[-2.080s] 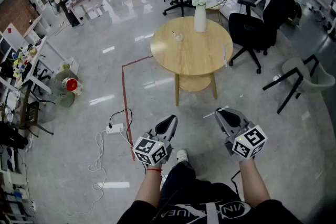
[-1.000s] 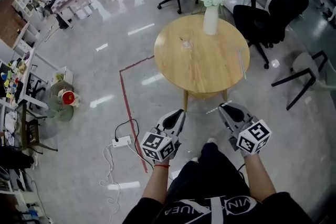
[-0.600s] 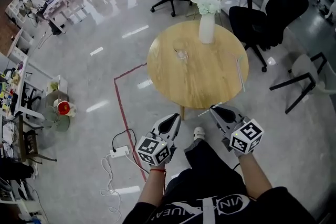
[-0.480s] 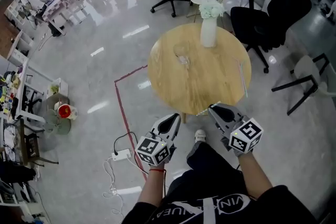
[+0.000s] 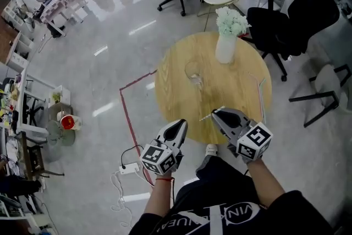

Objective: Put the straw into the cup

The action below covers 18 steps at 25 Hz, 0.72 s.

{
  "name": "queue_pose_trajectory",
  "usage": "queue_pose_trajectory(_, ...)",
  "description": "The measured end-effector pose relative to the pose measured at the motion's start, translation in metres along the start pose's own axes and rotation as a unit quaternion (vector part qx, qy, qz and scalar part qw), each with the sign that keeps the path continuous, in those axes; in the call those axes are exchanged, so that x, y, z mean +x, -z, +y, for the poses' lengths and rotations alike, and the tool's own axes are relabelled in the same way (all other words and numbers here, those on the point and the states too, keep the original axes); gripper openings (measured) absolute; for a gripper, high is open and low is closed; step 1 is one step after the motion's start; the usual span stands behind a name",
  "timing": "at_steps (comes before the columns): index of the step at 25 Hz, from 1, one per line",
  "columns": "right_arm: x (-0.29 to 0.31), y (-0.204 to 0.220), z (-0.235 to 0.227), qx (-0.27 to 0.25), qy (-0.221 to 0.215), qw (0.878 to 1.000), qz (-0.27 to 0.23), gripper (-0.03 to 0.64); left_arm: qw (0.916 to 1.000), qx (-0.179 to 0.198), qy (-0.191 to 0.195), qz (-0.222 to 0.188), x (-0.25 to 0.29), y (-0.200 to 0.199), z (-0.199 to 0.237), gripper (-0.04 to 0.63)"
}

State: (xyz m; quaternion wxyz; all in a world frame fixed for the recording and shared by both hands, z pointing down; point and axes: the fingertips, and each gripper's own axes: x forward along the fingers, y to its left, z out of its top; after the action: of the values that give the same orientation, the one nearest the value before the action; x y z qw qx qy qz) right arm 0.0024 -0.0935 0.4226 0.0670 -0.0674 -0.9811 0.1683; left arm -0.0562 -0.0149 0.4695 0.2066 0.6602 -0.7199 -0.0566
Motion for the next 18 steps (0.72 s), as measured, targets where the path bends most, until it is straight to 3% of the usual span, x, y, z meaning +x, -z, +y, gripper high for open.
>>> queue_pose_trajectory(10, 0.045, -0.030, -0.042, -0.003, -0.027, 1.000, -0.007, 0.020, 0.9999, 0.004, -0.009, -0.007, 0.048, -0.030, 0.038, 0.020)
queue_pose_trajectory(18, 0.064, -0.040, -0.054, 0.003, -0.023, 1.000, -0.022, 0.020, 0.9999, 0.002, -0.011, -0.001, 0.059, -0.035, 0.059, 0.020)
